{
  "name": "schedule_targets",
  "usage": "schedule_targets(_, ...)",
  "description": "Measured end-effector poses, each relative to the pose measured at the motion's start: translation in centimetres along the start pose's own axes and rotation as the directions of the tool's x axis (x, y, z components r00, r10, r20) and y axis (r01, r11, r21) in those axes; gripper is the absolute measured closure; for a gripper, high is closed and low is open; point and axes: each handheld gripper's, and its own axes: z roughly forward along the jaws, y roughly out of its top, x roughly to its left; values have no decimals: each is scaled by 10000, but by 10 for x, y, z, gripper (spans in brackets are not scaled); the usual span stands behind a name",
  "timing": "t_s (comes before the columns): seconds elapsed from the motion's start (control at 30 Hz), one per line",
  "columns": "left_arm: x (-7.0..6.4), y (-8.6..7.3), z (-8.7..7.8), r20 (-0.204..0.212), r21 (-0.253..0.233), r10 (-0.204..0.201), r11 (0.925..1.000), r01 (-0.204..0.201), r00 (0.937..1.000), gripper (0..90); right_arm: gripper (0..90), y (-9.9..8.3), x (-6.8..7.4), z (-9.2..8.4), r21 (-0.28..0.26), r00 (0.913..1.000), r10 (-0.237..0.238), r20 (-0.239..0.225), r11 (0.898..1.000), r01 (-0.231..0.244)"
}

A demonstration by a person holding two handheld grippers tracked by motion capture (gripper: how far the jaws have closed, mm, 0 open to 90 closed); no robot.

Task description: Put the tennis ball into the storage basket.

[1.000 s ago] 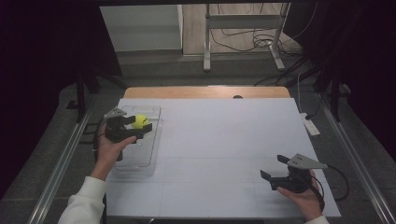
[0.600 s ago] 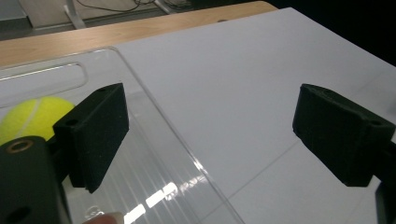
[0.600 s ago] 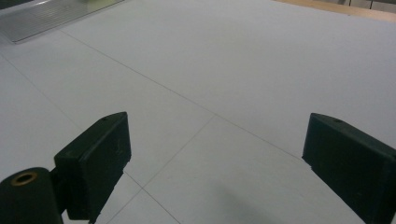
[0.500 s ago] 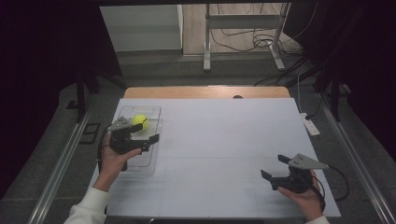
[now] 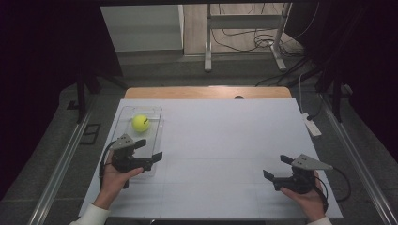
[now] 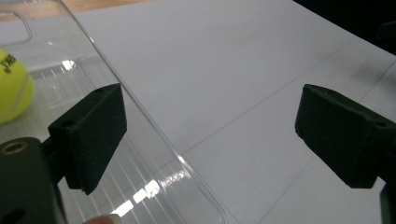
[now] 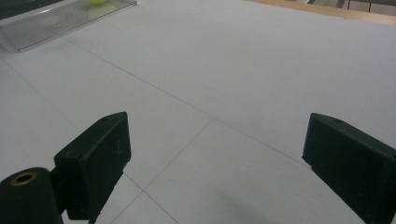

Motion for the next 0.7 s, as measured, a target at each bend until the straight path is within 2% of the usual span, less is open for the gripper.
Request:
schedule_targets(0.17, -4, -11, -2, 65, 51, 10, 10000, -10, 10000, 104, 80, 0, -1, -1, -90, 9999, 99, -71, 9999, -100)
schedule_targets(0.3, -9, -18, -3, 35, 24, 167, 9999, -167, 9999, 102, 80, 0, -2, -1, -109, 9998, 142, -133, 9998, -144)
schedule_targets(0.43, -12, -19, -1, 43, 64, 301, 9995, -301, 9995, 100, 80, -1, -2, -1, -101, 9997, 177, -173, 9998, -179)
schedule_targets(0.7, -11, -20, -2, 51, -1, 208, 9998, -208, 9998, 100, 80, 0, -2, -1, -133, 9997, 158, -182, 9998, -160)
